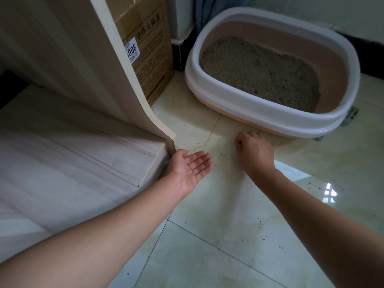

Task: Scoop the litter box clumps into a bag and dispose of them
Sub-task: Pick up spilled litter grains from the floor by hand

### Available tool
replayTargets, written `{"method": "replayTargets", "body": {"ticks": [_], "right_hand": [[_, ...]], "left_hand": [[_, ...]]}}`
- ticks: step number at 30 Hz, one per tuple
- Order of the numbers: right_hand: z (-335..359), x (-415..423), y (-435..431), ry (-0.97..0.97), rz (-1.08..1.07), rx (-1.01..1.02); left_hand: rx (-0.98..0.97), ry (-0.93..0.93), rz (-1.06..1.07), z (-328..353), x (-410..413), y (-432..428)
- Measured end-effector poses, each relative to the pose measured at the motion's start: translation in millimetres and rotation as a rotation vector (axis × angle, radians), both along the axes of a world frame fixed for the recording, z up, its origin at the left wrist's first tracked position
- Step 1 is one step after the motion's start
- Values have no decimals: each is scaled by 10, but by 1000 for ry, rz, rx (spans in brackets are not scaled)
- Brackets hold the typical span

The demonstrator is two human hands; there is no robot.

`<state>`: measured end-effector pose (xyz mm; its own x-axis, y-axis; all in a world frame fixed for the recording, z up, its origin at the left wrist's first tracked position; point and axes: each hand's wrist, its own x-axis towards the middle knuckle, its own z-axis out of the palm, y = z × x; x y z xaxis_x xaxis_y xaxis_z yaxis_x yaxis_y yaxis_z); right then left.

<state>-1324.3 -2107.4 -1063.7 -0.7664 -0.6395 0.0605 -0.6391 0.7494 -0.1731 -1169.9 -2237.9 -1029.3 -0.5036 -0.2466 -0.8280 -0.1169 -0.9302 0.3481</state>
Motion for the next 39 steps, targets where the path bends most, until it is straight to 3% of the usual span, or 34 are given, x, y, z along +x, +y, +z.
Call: {"method": "replayTargets", "body": {"ticks": [5, 10, 14, 28, 33, 35, 39], "right_hand": [[40, -25, -32, 8, 44, 49], [150, 192, -264, -190, 254, -219], [198, 337, -700, -297, 335, -293], [191, 240, -935, -331, 266, 89], [374, 352, -1017, -172, 341, 290], [451, 374, -989, -173, 317, 282], [582, 473, -819, -253, 193, 36]], "left_hand": [[-3, -6, 2, 2, 5, 3], [-18, -25, -5, 11, -22, 19], [-51, -53, 7, 32, -39, 30], [-68, -72, -17, 33, 36, 13], [-50, -61, -10, 33, 28, 11], [-42, -60, -3, 20, 12, 13], [8, -47, 6, 23, -52, 40]]}}
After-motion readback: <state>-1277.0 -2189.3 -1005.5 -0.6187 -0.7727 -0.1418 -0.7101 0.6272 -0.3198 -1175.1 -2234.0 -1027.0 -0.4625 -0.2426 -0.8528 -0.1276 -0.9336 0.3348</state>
